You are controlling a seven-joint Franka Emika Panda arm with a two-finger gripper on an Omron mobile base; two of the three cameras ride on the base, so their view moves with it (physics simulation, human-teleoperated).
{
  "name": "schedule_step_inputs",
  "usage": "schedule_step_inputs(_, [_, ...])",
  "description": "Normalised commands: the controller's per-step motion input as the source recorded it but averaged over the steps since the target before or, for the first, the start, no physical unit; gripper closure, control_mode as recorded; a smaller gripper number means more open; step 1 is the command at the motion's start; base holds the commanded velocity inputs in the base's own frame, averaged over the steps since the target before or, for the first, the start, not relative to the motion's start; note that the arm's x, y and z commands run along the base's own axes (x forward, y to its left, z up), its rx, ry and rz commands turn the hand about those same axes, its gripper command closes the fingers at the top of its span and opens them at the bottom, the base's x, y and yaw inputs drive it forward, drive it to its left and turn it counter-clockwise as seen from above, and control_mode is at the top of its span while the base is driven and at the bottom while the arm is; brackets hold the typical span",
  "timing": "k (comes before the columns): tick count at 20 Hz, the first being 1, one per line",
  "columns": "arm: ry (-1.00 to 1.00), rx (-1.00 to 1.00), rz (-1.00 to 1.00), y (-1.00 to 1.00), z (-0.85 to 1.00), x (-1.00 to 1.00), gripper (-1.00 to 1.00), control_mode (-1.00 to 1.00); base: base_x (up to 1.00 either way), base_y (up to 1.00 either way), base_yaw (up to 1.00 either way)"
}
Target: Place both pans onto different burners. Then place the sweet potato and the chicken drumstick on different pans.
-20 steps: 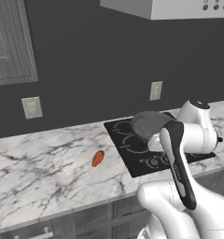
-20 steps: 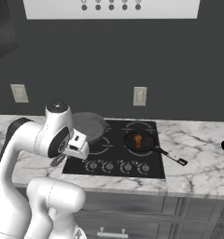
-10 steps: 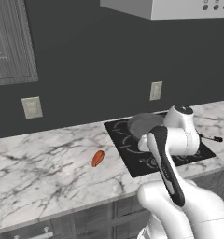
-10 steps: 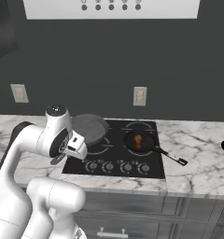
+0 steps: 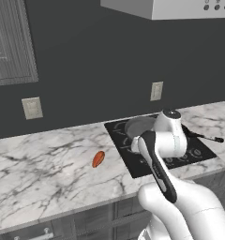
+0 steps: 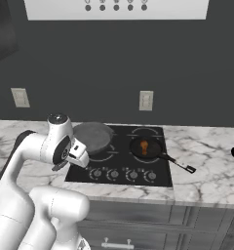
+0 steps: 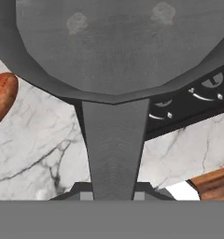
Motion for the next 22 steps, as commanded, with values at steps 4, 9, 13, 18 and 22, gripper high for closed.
schedule_step_inputs(4, [0.06, 0.0, -0.04, 0.16, -0.27, 0.29, 1.0, -1.0, 0.0, 0.0, 0.0])
schedule_step_inputs(9, [0.07, 0.0, -0.02, 0.12, -0.23, 0.24, 1.0, -1.0, 0.0, 0.0, 0.0])
schedule_step_inputs(13, [0.04, 0.01, 0.0, 0.0, -0.1, 0.15, 1.0, -1.0, 0.0, 0.0, 0.0])
schedule_step_inputs(18, [0.02, 0.02, 0.0, 0.0, -0.12, 0.08, 1.0, -1.0, 0.0, 0.0, 0.0])
schedule_step_inputs(22, [0.02, 0.01, 0.0, 0.0, -0.25, 0.14, 1.0, -1.0, 0.0, 0.0, 0.0])
